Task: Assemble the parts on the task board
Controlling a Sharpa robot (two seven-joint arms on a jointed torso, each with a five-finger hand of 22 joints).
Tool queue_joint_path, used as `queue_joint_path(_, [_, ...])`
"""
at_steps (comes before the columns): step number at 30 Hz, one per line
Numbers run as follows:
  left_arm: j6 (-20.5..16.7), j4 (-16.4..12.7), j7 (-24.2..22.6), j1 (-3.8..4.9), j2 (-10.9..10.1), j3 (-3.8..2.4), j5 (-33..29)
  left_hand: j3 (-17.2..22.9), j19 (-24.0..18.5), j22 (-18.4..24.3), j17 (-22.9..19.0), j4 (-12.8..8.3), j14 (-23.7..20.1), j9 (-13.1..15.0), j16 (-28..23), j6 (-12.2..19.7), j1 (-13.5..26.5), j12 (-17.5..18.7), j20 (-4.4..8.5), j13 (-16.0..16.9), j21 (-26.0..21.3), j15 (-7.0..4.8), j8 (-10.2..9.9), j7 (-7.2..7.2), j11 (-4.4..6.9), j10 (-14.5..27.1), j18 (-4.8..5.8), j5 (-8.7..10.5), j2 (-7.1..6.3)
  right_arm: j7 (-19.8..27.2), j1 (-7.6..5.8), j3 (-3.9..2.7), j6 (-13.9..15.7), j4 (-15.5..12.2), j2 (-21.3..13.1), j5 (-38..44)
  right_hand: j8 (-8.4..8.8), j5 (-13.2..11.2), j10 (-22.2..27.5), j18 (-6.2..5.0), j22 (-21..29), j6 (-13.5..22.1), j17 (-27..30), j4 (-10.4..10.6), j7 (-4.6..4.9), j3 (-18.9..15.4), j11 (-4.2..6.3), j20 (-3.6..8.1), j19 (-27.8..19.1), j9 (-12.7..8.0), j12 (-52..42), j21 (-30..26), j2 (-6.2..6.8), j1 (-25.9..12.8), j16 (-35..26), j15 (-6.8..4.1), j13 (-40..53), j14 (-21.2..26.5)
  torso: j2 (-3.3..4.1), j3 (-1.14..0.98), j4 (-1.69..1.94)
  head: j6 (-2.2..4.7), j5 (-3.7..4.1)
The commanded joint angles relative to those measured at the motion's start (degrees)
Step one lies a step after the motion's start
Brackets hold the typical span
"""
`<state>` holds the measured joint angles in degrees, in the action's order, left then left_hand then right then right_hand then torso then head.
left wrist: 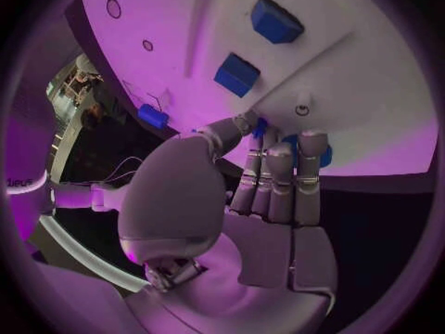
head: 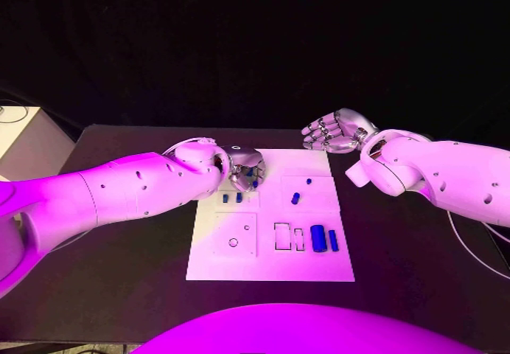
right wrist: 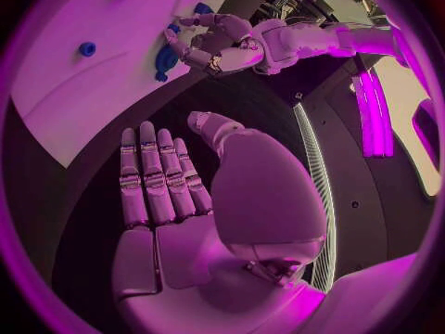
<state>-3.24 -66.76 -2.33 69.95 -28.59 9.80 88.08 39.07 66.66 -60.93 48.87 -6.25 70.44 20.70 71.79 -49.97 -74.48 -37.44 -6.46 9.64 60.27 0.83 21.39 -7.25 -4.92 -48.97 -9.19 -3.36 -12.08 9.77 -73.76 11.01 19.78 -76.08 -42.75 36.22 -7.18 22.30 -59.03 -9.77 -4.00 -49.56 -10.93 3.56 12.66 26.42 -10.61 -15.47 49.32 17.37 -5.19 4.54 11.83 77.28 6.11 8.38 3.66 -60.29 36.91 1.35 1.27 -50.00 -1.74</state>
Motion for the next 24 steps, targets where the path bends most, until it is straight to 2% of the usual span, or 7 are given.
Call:
queue_joint_path(1, [2.21, 0.25, 0.3, -0.01, 0.29, -0.02, 0.44, 0.34, 0.25, -0.04, -0.02, -0.03, 0.29, -0.09, 0.23, -0.48, -0.41, -0.03, 0.02, -0.08, 0.23, 0.02, -0.24, 0.07, 0.03, -0.56, 0.99, 0.06, 0.03, 0.59, 0.02, -0.01, -0.43, -0.12, 0.05, 0.52, 0.26, 0.22, -0.17, -0.81, 0.06, -0.17, -0.06, 0.18, 1.43, 0.26, -0.15, 0.0, 0.51, -0.03, 0.21, 0.02, 0.06, -0.45, 0.26, 0.14, -0.06, -0.36, -0.05, 0.0, -0.02, 0.0, -0.11])
queue_joint_path(8, [2.37, 0.95, 0.4, -0.01, 0.56, -0.02, 0.4, 0.59, 0.09, 0.02, -0.29, 0.01, 0.15, -0.28, 0.33, -0.79, -0.52, 0.21, -0.03, -0.25, 0.16, 0.1, -0.39, -0.1, -0.13, -0.41, 0.95, 0.06, 0.32, 0.53, 0.02, -0.01, -0.58, -0.16, 0.06, 0.52, 0.26, 0.22, -0.17, -0.81, 0.06, -0.17, -0.06, 0.18, 1.43, 0.26, -0.15, 0.0, 0.51, -0.03, 0.21, 0.02, 0.06, -0.45, 0.26, 0.14, -0.06, -0.36, -0.02, -0.01, 0.0, 0.0, -0.06])
queue_joint_path(12, [1.8, 1.11, 0.07, -0.02, 0.64, -0.01, 0.33, 0.96, 0.47, -0.66, -0.08, 0.17, 0.35, -0.56, 0.87, -1.72, -0.71, 0.18, -0.18, -0.41, 0.88, 0.19, -0.5, -0.37, -0.16, -1.3, 1.08, 0.08, 1.13, 0.44, 0.01, -0.01, -0.72, -0.16, 0.08, 0.52, 0.27, 0.22, -0.19, -0.81, 0.09, -0.2, -0.05, 0.2, 1.45, 0.29, -0.17, -0.02, 0.49, -0.04, 0.22, -0.04, 0.07, -0.55, 0.23, 0.16, -0.05, -0.31, -0.02, -0.01, 0.01, 0.0, -0.09])
queue_joint_path(16, [0.94, 1.26, -0.36, -0.02, 0.69, -0.01, 0.27, 1.41, 1.72, -2.21, 1.14, 0.08, 1.7, -0.54, 2.02, -3.93, -1.25, 0.65, 0.24, -0.83, 2.58, -0.44, -0.31, -0.13, 0.67, -3.97, 1.36, 0.09, 2.22, 0.38, 0.01, -0.01, -0.78, -0.16, 0.1, 0.52, 0.27, 0.22, -0.19, -0.81, 0.09, -0.2, -0.05, 0.2, 1.45, 0.29, -0.17, -0.02, 0.49, -0.04, 0.22, -0.04, 0.07, -0.55, 0.23, 0.16, -0.05, -0.31, -0.02, 0.01, 0.03, 0.0, -0.16])
queue_joint_path(17, [0.69, 1.29, -0.52, -0.02, 0.7, -0.01, 0.23, 1.76, 2.7, -3.34, 2.37, -0.24, 2.8, -0.43, 2.78, -5.08, -1.86, 0.9, 0.58, -1.0, 3.83, -0.83, -0.15, -0.06, 1.11, -5.56, 1.63, 0.11, 2.89, 0.38, 0.01, -0.01, -0.79, -0.16, 0.11, 0.52, 0.27, 0.22, -0.19, -0.81, 0.09, -0.2, -0.05, 0.2, 1.45, 0.29, -0.17, -0.02, 0.49, -0.04, 0.22, -0.04, 0.07, -0.55, 0.23, 0.16, -0.05, -0.31, -0.02, 0.01, 0.02, 0.0, -0.18])
queue_joint_path(19, [0.2, 1.32, -0.81, -0.02, 0.69, -0.01, 0.09, 1.95, 3.57, -4.36, 3.91, -0.53, 4.02, -0.33, 3.65, -5.96, -2.22, 1.28, 0.85, -1.17, 4.96, -1.11, -0.15, -0.07, 1.38, -6.97, 1.9, 0.12, 3.34, 0.37, 0.01, -0.01, -0.79, -0.17, 0.11, 0.52, 0.27, 0.22, -0.19, -0.81, 0.09, -0.2, -0.05, 0.2, 1.45, 0.29, -0.17, -0.02, 0.49, -0.04, 0.22, -0.04, 0.07, -0.55, 0.23, 0.16, -0.05, -0.31, -0.02, 0.0, 0.02, 0.0, -0.21])
queue_joint_path(24, [-2.18, 1.36, -1.81, -0.02, 0.54, -0.01, -1.26, 2.02, 4.44, -5.47, 5.56, -0.92, 5.5, -0.2, 4.63, -7.3, -2.28, 2.58, 1.22, -1.56, 6.18, -1.51, -0.49, 0.06, 1.77, -9.04, 2.17, 0.12, 3.76, 0.36, 0.01, -0.01, -0.76, -0.19, 0.13, 0.52, 0.28, 0.21, -0.19, -0.8, 0.1, -0.22, -0.04, 0.23, 1.47, 0.29, -0.18, -0.03, 0.47, -0.04, 0.23, -0.08, 0.08, -0.63, 0.21, 0.18, -0.05, -0.27, -0.02, -0.01, 0.07, 0.0, -0.27])
